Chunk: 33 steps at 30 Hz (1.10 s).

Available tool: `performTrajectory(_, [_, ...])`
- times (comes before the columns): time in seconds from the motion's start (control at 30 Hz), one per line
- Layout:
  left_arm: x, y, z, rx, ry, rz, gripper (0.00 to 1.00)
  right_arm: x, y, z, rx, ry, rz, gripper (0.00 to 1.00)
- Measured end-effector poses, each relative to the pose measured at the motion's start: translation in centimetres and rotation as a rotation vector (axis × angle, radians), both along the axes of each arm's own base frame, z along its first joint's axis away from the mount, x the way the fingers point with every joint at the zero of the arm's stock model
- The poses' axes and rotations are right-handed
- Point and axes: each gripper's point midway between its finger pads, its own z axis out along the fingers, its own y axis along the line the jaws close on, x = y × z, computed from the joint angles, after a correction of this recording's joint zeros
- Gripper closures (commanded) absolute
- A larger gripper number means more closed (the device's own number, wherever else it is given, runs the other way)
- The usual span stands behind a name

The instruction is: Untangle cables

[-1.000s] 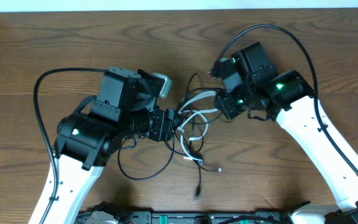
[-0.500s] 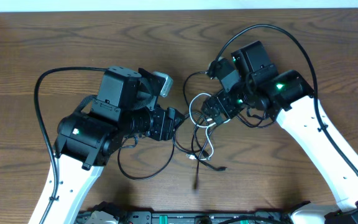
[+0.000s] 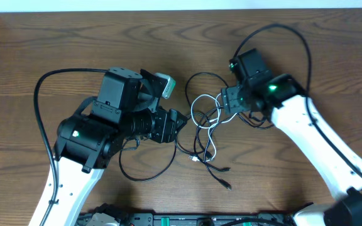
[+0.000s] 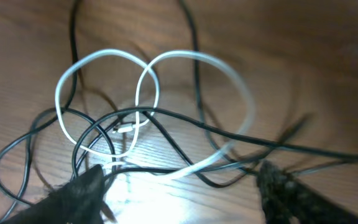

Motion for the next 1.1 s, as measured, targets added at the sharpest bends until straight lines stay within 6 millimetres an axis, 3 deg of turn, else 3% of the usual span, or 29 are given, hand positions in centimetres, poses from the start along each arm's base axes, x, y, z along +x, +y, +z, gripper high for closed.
performTrajectory(0.17, [-0.1, 0.0, 0.2, -0.003, -0.004, -0.001, 0.36, -1.3, 1.3, -4.8, 0.061, 0.146, -0.033, 0.58])
performTrajectory(0.33, [-0.2, 0.1, 0.1, -0.001, 0.000, -0.001, 0.36, -1.9, 2.3, -5.8, 0.118, 0.211, -0.071, 0.75])
performTrajectory(0.57, [-0.3, 0.1, 0.0, 0.001, 0.005, -0.001, 0.36, -2.1, 2.6, -6.0, 0.137, 0.230, -0.084, 0.72])
performTrajectory(0.73, [-0.5, 0.2, -0.1, 0.006, 0.015, -0.001, 0.36, -3.4, 3.1, -7.6, 0.133, 0.270, -0.110, 0.54])
performTrajectory(0.87, [-0.5, 0.2, -0.2, 0.006, 0.016, -0.001, 0.36, -5.3, 4.9, -8.8, 0.122, 0.291, -0.067, 0.53])
performTrajectory(1.1, [-0.5, 0.2, -0.2, 0.006, 0.016, 0.000, 0.36, -6.7, 7.3, -8.9, 0.087, 0.260, 0.013, 0.53])
